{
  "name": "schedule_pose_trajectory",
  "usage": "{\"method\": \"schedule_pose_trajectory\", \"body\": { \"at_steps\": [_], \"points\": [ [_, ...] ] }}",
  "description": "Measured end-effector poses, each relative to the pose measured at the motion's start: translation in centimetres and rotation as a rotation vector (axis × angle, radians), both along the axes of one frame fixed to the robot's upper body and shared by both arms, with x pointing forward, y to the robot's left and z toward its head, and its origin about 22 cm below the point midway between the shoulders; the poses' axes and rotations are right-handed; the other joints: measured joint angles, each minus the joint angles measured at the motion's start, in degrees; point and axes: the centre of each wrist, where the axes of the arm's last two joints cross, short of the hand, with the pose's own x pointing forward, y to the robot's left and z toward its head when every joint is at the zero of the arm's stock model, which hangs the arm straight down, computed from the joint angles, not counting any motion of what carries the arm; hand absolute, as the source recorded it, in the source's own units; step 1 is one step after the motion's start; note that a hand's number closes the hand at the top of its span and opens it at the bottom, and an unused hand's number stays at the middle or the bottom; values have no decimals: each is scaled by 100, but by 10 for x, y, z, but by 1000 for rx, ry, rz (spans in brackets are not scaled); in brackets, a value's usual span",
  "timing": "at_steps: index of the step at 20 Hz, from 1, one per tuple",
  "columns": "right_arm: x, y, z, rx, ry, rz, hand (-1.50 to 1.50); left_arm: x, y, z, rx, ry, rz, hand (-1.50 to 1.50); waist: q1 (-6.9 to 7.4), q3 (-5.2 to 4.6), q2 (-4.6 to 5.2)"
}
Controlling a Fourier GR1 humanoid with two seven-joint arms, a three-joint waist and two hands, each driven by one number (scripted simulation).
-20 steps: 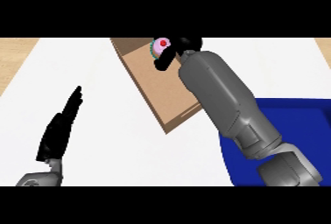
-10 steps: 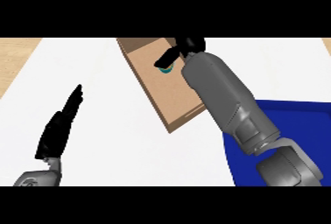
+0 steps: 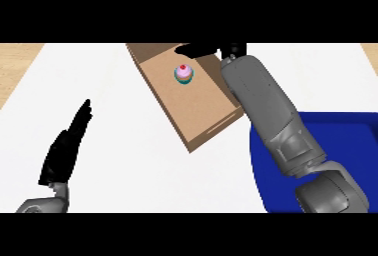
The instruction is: Pick the cupcake from the tray and place it in the cardboard box
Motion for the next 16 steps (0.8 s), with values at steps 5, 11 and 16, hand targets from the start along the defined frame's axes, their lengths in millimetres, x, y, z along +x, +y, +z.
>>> {"method": "schedule_pose_trajectory", "body": {
  "at_steps": [5, 11, 16],
  "points": [
    [10, -38, 8, 140, -50, -90, -150, -3, 6, 3, -1, 7, 14, 0, -106, -1, -35],
    [16, -122, 3, 211, -81, -196, -150, -8, 10, -3, 1, 13, 35, 0, -233, -2, -74],
    [7, -192, -7, 236, -95, -203, -150, -15, 12, -3, -2, 19, 47, 0, -303, -1, -106]
  ]
}}
